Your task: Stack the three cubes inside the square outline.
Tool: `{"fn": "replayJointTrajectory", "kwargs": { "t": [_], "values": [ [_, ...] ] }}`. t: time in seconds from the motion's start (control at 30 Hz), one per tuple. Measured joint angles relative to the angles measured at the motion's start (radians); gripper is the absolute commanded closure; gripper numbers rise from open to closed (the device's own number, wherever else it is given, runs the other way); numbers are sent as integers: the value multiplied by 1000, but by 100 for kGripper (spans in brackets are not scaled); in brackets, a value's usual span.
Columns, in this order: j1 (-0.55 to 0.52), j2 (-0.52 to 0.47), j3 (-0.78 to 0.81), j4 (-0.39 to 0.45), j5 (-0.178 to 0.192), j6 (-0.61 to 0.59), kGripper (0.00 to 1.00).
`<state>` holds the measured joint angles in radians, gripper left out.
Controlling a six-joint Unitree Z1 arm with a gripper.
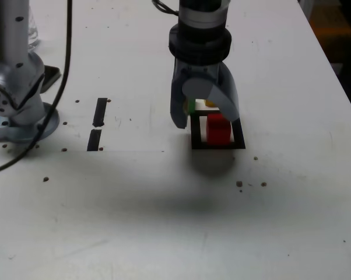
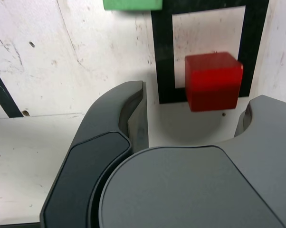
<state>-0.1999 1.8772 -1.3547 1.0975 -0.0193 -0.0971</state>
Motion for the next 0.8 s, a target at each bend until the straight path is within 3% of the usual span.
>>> {"fn": "replayJointTrajectory", "kwargs": {
  "t": [0.8],
  "values": [
    [-15, 134, -53, -15, -42, 26, 25]
  ]
}}
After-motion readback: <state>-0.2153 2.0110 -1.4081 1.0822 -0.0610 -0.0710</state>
